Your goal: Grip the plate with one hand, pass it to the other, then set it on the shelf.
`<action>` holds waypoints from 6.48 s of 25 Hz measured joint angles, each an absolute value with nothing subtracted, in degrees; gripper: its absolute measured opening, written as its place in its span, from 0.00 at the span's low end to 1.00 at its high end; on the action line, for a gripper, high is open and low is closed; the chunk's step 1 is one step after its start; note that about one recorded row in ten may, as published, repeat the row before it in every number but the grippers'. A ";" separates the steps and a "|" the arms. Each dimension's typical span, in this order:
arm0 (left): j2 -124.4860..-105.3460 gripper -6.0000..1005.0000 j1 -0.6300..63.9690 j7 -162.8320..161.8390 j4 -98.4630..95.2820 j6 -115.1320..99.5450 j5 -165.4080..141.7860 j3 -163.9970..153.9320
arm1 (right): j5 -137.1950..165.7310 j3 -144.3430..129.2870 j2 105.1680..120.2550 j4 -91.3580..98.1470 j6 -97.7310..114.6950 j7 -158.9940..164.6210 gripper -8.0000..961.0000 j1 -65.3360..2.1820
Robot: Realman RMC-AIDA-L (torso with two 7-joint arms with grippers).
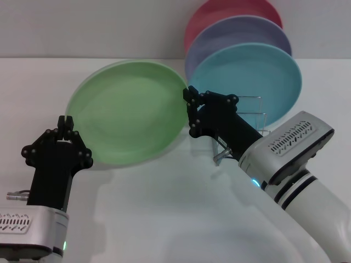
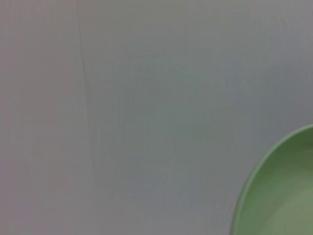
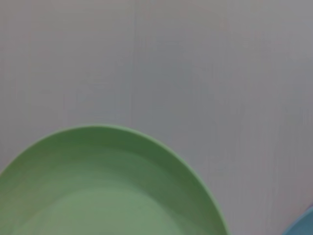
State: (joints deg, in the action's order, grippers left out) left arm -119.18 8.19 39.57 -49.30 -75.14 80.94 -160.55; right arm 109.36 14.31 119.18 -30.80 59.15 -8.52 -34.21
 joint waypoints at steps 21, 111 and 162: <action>-119.07 0.18 9.07 38.79 -49.21 -73.45 81.16 -160.12 | 109.30 14.35 119.25 -30.31 58.97 -9.02 0.02 -34.18; -118.47 0.71 13.07 -21.10 -22.94 -92.78 67.50 -148.89 | 110.78 14.11 119.36 -11.60 96.62 -23.95 0.02 -20.25; -118.42 0.73 16.84 -22.62 -20.16 -93.90 67.48 -148.32 | 110.06 20.23 119.07 -4.79 106.29 11.25 0.35 -15.41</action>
State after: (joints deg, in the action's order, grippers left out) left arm -118.42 16.84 -22.62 -20.16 -93.90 67.48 -148.32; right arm 110.06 20.23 119.07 -4.79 106.29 11.25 -15.41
